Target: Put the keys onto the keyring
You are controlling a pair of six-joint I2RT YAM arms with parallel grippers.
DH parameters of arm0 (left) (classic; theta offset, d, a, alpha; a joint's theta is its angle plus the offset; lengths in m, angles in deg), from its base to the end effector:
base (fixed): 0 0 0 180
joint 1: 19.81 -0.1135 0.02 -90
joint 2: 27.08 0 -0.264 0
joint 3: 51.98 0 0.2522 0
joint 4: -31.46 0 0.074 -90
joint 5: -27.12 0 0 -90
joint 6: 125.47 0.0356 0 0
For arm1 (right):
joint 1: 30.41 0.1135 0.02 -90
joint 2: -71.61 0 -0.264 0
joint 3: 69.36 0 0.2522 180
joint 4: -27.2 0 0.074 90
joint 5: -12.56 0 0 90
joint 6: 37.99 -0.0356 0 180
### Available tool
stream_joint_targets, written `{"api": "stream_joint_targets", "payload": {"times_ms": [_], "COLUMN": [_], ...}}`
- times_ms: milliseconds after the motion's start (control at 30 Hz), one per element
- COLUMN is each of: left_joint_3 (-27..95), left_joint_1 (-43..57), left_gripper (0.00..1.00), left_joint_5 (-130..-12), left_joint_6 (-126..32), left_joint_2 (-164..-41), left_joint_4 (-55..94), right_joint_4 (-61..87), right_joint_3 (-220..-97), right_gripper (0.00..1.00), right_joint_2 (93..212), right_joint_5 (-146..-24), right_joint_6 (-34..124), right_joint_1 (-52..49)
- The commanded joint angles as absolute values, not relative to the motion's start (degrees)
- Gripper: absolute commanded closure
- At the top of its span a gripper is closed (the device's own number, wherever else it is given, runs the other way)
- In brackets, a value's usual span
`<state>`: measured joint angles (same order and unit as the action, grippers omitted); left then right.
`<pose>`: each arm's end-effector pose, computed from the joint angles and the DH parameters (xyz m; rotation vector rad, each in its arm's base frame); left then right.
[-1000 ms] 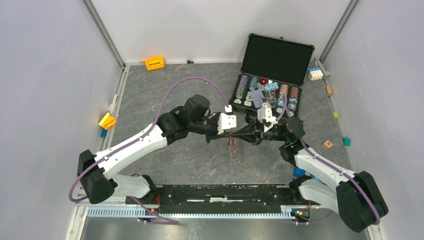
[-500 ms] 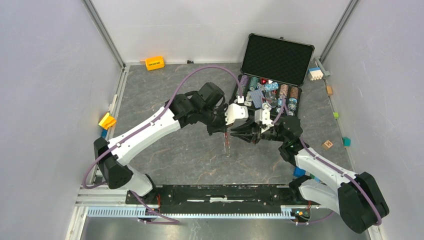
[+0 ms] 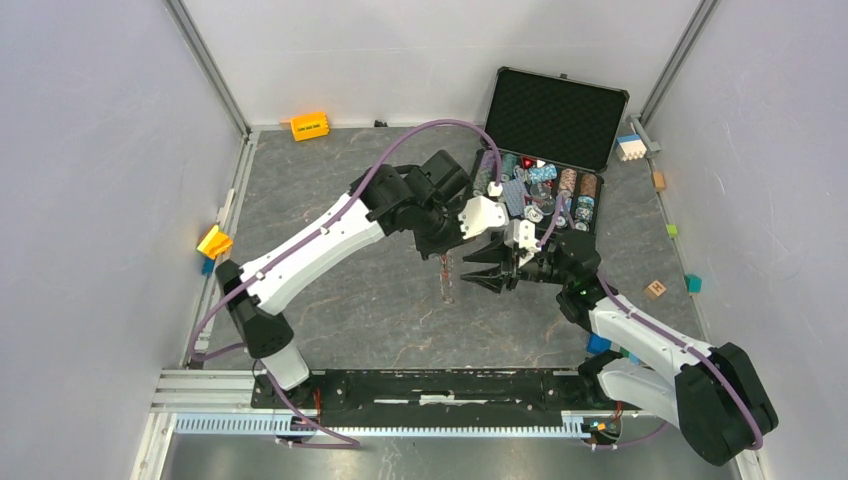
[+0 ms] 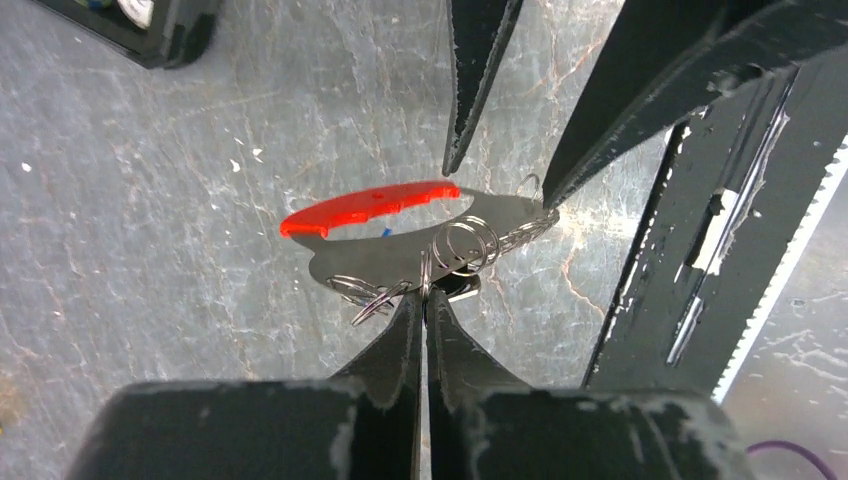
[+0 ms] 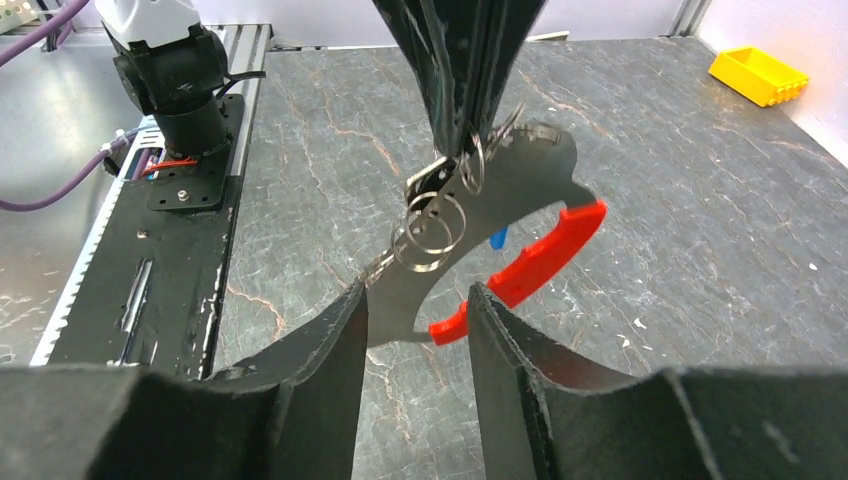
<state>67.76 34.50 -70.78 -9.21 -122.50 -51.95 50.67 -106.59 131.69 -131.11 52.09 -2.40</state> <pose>0.1891 -0.2716 0.3864 1.7382 1.9731 -0.3523 0.1771 0.1267 0.2454 -1.1026 1.2625 1.0967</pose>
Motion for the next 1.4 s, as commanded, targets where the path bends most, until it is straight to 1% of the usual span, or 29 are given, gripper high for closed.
{"api": "stream_joint_targets", "payload": {"times_ms": [0, 333, 533, 700, 867, 1100, 1267, 1367], "left_joint_3": [74.0, 81.1, 80.0, 77.7, 75.9, 72.9, 70.6, 68.5], "left_joint_1": [35.3, 35.5, 35.3, 35.1, 34.5, 34.5, 34.6, 34.8], "left_gripper": [0.98, 0.98, 0.98, 0.98, 0.98, 0.98, 0.98, 0.98], "left_joint_5": [-67.9, -68.9, -70.0, -71.1, -77.2, -84.7, -87.7, -89.1], "left_joint_6": [-13.7, -14.9, -14.5, -14.1, -12.7, -10.8, -10.4, -10.8], "left_joint_2": [-127.0, -132.0, -131.5, -128.7, -125.7, -122.2, -120.9, -120.1], "left_joint_4": [-59.7, -65.7, -65.6, -62.7, -61.5, -59.1, -56.7, -54.4], "right_joint_4": [51.0, 51.9, 51.0, 51.5, 64.6, 82.3, 92.5, 93.6], "right_joint_3": [-108.9, -108.9, -108.8, -108.2, -104.6, -101.7, -101.1, -101.4], "right_gripper": [0.53, 0.53, 0.55, 0.56, 0.55, 0.50, 0.48, 0.48], "right_joint_2": [130.6, 130.7, 129.1, 127.4, 126.8, 130.1, 132.6, 133.2], "right_joint_5": [-130.5, -130.2, -130.0, -131.3, -133.4, -136.2, -138.0, -138.2], "right_joint_6": [52.4, 52.1, 52.5, 52.1, 40.6, 26.3, 18.5, 17.2], "right_joint_1": [-2.1, -2.2, -2.5, -5.0, -7.9, -8.3, -7.9, -7.0]}}
